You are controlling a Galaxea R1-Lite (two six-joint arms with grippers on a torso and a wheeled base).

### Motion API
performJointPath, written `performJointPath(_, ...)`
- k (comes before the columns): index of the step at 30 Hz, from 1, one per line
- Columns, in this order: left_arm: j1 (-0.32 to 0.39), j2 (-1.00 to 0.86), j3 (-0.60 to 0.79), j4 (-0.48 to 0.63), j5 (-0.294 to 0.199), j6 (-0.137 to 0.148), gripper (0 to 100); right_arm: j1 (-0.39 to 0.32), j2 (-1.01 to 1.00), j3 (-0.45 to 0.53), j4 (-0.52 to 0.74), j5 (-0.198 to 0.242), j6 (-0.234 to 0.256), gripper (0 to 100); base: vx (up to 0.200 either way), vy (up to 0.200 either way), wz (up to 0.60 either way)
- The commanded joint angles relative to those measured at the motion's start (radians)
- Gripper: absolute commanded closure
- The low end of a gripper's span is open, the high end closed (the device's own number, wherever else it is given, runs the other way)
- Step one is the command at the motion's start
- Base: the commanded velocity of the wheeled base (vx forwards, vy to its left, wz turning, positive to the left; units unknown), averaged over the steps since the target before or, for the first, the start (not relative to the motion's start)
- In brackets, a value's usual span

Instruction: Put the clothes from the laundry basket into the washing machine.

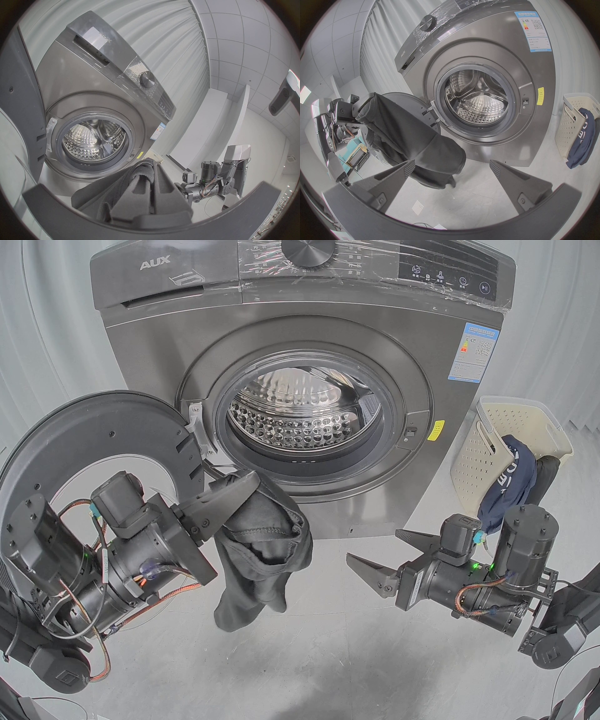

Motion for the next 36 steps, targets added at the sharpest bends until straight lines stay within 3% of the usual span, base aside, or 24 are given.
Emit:
performJointPath(1, 0.002, 0.042, -0.014, -0.002, 0.013, 0.0, 100, 0.008, 0.045, -0.004, -0.019, 0.0, -0.002, 0, 0.0, 0.0, 0.0)
performJointPath(13, 0.009, 0.093, -0.055, -0.002, 0.034, 0.002, 100, 0.014, 0.139, -0.042, -0.087, -0.002, -0.013, 0, 0.0, 0.0, 0.0)
performJointPath(20, 0.01, 0.108, -0.087, -0.002, 0.077, 0.0, 100, 0.024, 0.157, -0.044, -0.09, 0.0, -0.032, 0, 0.0, 0.0, 0.0)
performJointPath(29, 0.01, 0.11, -0.098, -0.002, 0.095, -0.001, 100, 0.079, 0.194, -0.055, -0.113, 0.023, -0.035, 0, 0.0, 0.0, 0.0)
performJointPath(36, 0.01, 0.105, -0.092, -0.004, 0.097, -0.001, 100, 0.08, 0.304, -0.148, -0.145, 0.024, -0.084, 0, 0.0, 0.0, 0.0)
